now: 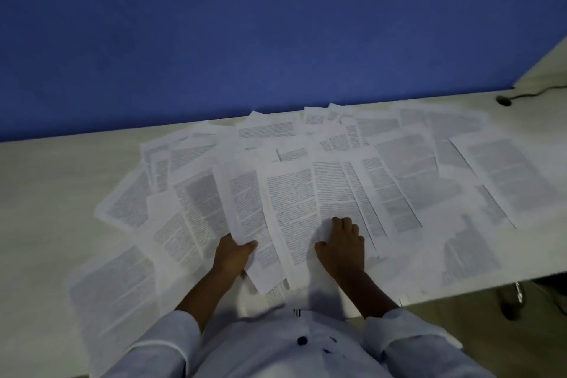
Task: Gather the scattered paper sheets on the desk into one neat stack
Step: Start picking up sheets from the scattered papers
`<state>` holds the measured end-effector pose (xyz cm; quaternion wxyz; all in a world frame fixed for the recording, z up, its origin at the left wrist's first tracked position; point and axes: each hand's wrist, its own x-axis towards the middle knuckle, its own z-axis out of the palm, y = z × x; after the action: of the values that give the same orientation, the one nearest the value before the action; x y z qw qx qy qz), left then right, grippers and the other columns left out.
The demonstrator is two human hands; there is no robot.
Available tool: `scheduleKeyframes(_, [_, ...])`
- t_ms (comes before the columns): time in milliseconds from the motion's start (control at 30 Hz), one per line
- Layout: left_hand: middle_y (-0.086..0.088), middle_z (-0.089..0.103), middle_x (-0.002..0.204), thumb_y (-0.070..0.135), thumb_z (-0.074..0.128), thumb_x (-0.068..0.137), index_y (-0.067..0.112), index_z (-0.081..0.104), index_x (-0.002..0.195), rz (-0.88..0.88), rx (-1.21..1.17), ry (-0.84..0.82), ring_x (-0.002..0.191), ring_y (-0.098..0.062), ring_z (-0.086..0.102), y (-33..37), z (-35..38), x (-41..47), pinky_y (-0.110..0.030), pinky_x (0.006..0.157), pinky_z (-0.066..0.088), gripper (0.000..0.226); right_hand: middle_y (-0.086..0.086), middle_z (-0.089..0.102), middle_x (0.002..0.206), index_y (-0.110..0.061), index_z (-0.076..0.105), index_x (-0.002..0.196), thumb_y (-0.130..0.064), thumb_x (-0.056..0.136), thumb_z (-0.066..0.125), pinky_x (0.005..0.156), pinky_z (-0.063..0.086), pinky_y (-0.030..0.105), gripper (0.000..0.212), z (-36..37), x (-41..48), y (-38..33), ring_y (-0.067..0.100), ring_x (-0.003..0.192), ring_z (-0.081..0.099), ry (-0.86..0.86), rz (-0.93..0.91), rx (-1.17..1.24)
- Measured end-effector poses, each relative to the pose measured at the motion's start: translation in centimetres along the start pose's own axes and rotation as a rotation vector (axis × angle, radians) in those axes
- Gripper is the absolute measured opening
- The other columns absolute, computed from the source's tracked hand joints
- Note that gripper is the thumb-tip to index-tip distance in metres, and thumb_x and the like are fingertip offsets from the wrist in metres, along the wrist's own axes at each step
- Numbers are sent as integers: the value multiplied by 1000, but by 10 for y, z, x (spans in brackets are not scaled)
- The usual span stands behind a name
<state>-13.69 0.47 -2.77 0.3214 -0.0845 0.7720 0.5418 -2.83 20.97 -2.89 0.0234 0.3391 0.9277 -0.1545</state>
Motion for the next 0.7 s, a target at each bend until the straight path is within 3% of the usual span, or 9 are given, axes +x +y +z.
scheduleKeyframes(133, [-8, 63, 124, 12, 69, 88, 8, 54, 133, -37, -7, -170, 103, -22, 62, 1, -12, 11, -37, 99, 49, 47, 10, 60, 105, -8, 58, 110, -21, 86, 51, 77, 49, 36, 28, -3, -11, 0, 27, 95, 57, 13, 26, 46])
scheduleKeyframes(233, [-1, 65, 114, 12, 68, 90, 15, 55, 129, -48, 7, -304, 91, -11, 62, 8, -12, 13, -29, 87, 51, 41, 6, 60, 99, -13, 62, 101, -23, 86, 48, 75, 52, 35, 23, 1, -16, 0, 25, 92, 59, 12, 22, 124])
scheduleKeyframes(300, [-3, 67, 109, 12, 67, 90, 13, 59, 124, -80, 15, -340, 88, -13, 64, 12, -8, 15, -26, 77, 53, 35, 5, 64, 93, -16, 65, 93, -31, 84, 40, 70, 50, 30, 31, 6, -19, 3, 24, 86, 62, -4, -25, 198])
scheduleKeyframes(367, [-7, 69, 107, 12, 65, 92, 8, 61, 123, -114, -4, -330, 90, -20, 65, 16, -1, 16, -29, 74, 55, 31, 7, 66, 89, -14, 67, 87, -36, 83, 35, 70, 43, 24, 40, 8, -22, 5, 24, 83, 62, -34, -75, 259])
scheduleKeyframes(433, [-8, 69, 110, 17, 63, 93, 9, 61, 124, -156, -146, -284, 99, -25, 65, 21, 8, 13, -37, 87, 55, 32, 8, 68, 89, -9, 69, 86, -29, 86, 40, 73, 41, 23, 36, 3, -24, 6, 24, 83, 63, -89, -142, 256])
scheduleKeyframes(467, [-6, 68, 112, 24, 64, 93, 12, 61, 125, -153, -199, -250, 103, -25, 64, 21, 11, 11, -37, 93, 53, 34, 10, 69, 91, -7, 71, 88, -25, 87, 44, 76, 41, 24, 32, 2, -24, 8, 25, 85, 65, -122, -200, 242])
scheduleKeyframes(533, [0, 68, 112, 32, 70, 88, 21, 60, 122, -78, -208, -184, 102, -18, 65, 18, 17, 4, -28, 89, 53, 37, 13, 70, 94, -3, 72, 92, -18, 88, 53, 80, 42, 27, 25, -5, -23, 13, 28, 88, 65, -219, -319, 230])
scheduleKeyframes(633, [-5, 68, 118, 10, 69, 89, 17, 62, 121, 5, -161, -122, 96, -13, 66, 7, 23, -6, -28, 92, 51, 34, 13, 71, 103, -3, 73, 100, -12, 89, 61, 84, 44, 23, 18, -20, -10, 26, 27, 95, 65, -272, -344, 322])
scheduleKeyframes(700, [-2, 66, 112, 4, 64, 91, 13, 60, 124, -5, -166, -64, 90, -9, 64, 6, 27, -15, -27, 90, 48, 35, 14, 69, 105, -2, 71, 102, -10, 89, 63, 85, 42, 21, 17, -31, 5, 40, 27, 98, 64, -156, -266, 355])
